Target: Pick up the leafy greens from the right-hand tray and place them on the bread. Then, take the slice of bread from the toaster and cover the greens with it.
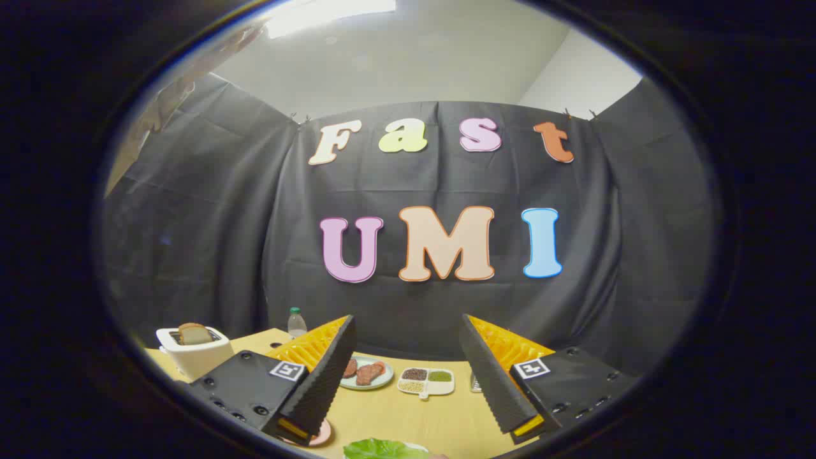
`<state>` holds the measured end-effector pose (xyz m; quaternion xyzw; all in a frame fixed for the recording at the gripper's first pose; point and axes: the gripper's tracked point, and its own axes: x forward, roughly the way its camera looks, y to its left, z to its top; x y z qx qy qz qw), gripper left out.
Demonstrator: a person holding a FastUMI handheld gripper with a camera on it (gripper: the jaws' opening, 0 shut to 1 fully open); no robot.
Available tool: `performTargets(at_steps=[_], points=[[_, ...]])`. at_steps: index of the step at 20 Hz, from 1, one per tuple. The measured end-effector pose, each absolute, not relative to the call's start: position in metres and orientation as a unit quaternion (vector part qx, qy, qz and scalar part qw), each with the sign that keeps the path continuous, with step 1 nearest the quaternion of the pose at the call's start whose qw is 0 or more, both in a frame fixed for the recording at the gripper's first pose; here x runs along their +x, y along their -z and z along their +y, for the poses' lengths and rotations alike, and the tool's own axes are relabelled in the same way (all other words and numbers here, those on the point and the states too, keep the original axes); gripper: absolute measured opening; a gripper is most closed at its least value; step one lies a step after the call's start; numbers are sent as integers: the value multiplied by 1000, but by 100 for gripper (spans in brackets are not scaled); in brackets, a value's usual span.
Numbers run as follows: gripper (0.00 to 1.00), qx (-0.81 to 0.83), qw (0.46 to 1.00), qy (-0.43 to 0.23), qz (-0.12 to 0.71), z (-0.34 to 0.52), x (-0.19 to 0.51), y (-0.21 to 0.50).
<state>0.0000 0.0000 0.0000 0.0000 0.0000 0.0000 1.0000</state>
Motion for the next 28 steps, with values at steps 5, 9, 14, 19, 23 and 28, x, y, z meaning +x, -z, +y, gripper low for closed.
performTargets(at_steps=[5, 9, 14, 19, 23, 28], points=[[100, -2, 1000, 7, -9, -11, -4, -2], [100, 10, 1000, 18, -8, -18, -5, 0], [100, 10, 1000, 10, -16, -17, -2, -5], [100, 25, 1000, 9, -11, -20, 0, 0], [100, 21, 1000, -5, 13, -27, 1, 12], [100, -8, 997, -46, 55, -30, 8, 35]])
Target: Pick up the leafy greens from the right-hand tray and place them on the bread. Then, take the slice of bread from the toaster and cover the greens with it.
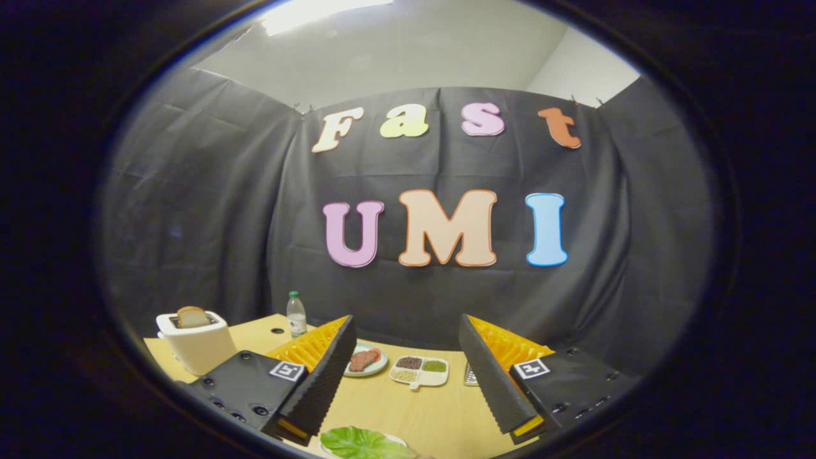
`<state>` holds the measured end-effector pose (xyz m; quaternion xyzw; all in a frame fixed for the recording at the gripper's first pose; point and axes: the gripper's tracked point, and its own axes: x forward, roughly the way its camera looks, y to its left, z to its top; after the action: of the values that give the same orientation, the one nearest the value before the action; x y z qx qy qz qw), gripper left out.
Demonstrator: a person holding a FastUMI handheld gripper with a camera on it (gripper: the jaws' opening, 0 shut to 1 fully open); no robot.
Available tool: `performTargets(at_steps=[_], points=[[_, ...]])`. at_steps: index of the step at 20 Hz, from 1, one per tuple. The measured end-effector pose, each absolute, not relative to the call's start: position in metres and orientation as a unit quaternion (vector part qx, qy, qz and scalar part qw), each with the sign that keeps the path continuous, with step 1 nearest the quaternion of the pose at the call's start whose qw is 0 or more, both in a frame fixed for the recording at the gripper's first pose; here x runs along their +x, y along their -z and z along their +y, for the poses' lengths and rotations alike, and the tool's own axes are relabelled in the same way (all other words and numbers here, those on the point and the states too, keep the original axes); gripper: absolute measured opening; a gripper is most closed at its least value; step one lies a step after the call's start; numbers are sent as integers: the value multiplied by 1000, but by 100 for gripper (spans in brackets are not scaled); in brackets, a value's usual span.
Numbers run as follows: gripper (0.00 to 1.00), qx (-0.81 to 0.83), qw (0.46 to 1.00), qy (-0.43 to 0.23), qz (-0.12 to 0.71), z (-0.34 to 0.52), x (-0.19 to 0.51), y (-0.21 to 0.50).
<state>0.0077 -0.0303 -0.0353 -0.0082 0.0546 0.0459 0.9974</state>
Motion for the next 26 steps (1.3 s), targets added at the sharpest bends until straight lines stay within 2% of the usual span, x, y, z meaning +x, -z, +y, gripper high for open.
performTargets(at_steps=[14, 26], points=[[100, -94, 960, -197, 175, 7, 12, 125], [100, -168, 891, -291, 306, 42, -23, 229]])
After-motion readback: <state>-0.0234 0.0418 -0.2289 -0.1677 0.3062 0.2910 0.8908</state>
